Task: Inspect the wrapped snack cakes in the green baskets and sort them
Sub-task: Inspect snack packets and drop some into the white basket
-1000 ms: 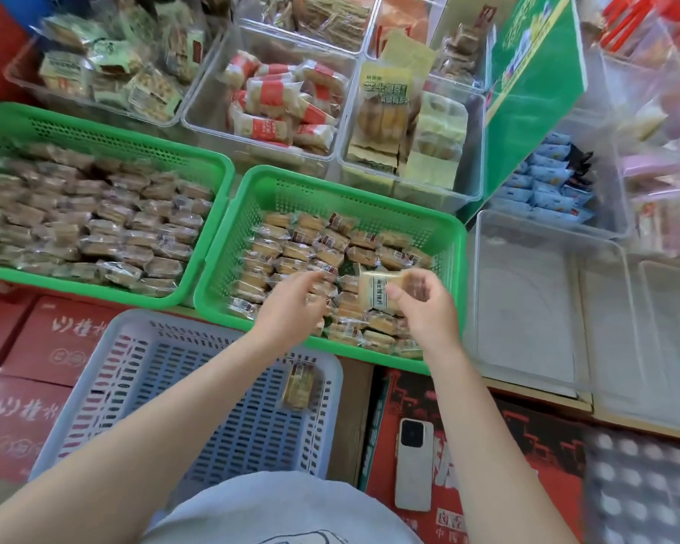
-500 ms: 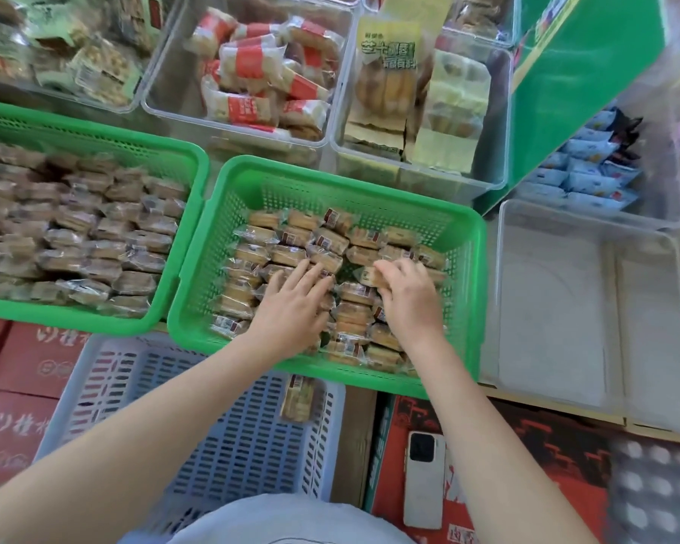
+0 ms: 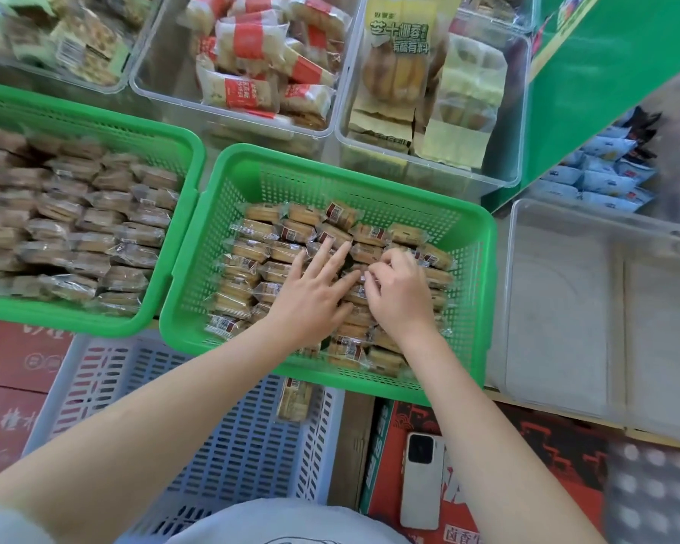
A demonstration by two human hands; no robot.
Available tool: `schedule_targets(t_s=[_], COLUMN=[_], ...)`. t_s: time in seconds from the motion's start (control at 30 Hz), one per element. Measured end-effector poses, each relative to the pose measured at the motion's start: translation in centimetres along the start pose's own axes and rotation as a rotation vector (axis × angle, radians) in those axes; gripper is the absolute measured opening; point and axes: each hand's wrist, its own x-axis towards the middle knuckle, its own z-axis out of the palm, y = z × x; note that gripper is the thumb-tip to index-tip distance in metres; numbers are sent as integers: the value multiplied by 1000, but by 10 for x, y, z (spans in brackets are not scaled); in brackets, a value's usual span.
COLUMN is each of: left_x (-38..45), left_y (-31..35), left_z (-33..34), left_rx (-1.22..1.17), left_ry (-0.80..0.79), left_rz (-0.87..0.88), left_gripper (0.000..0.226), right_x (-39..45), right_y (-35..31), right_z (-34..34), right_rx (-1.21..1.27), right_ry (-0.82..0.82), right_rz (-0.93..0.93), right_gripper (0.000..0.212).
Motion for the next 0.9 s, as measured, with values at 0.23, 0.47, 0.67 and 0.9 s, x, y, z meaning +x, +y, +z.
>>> schedule_targets(t_s=[0.23, 0.47, 0.67, 0.9], left_x=[-1, 0, 0, -10], left_y=[-3, -3, -3, -5], left_z=[6, 8, 5, -17], left_rx=[17, 8, 24, -60], left_ry=[-1, -3, -24, -39], left_rz=[-7, -16, -13, -19], left_gripper=[64, 62, 61, 60], right_x=[20, 24, 21, -3], right_y=[4, -4, -11, -22], right_z=[3, 6, -14, -52], right_rx=[-9, -89, 144, 439], right_ry=[-52, -92, -47, 302], right_rz=[146, 156, 206, 294], right_gripper=[13, 25, 8, 5])
